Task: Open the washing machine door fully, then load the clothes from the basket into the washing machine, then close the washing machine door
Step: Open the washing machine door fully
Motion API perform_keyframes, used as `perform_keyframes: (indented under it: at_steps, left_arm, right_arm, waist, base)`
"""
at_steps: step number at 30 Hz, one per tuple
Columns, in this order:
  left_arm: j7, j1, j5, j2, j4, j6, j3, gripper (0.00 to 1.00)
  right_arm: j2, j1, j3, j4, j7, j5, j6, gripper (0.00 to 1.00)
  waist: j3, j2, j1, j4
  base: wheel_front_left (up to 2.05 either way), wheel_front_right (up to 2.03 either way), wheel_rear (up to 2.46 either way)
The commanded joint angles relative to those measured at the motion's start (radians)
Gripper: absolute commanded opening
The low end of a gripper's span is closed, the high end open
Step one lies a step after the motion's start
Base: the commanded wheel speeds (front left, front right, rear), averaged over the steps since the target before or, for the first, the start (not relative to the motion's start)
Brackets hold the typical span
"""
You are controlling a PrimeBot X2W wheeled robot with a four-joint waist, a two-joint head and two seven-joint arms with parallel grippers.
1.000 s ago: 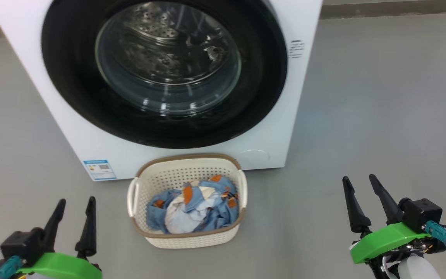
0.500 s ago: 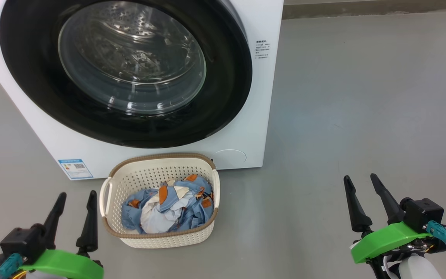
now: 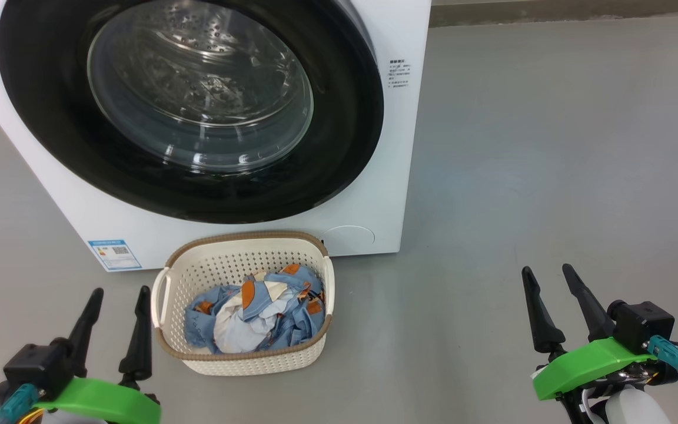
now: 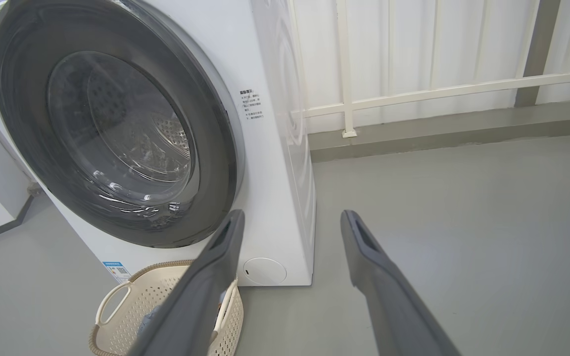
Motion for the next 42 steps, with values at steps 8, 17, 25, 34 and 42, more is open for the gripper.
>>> perform_keyframes:
  at_steps: [8,17,25,34,42]
  left_arm:
    - [-0.006,-0.027,0.024,0.009,-0.038,-0.002,0.033,1.00]
    - [-0.006,-0.026,0.034,-0.001,-0.056,-0.002,0.018,1.00]
    - [-0.006,-0.050,0.026,-0.006,-0.062,-0.002,-0.020,1.00]
    - [-0.006,-0.092,0.005,-0.006,-0.063,-0.002,-0.060,1.00]
    - [-0.006,-0.142,-0.005,-0.005,-0.075,-0.002,-0.091,1.00]
  right_arm:
    - [0.000,-0.039,0.031,-0.012,-0.012,0.049,-0.001,1.00]
    - [-0.031,-0.117,0.030,-0.021,-0.012,0.083,-0.001,1.00]
    - [-0.033,-0.235,-0.043,-0.044,-0.012,0.222,-0.001,1.00]
    - [-0.004,-0.376,-0.171,-0.016,-0.006,0.576,-0.001,0.87]
    - [-0.004,-0.495,-0.246,0.073,0.090,0.854,-0.001,0.00]
  waist:
    - [0.006,0.0000,0.0000,0.006]
    - [0.041,0.0000,0.0000,0.028]
    - [0.090,0.0000,0.0000,0.074]
    - [0.156,0.0000,0.0000,0.136]
    - [0.221,0.0000,0.0000,0.180]
  base:
    - [0.00,0.00,0.00]
    - [0.00,0.00,0.00]
    - [0.00,0.00,0.00]
    - [0.00,0.00,0.00]
    - [0.00,0.00,0.00]
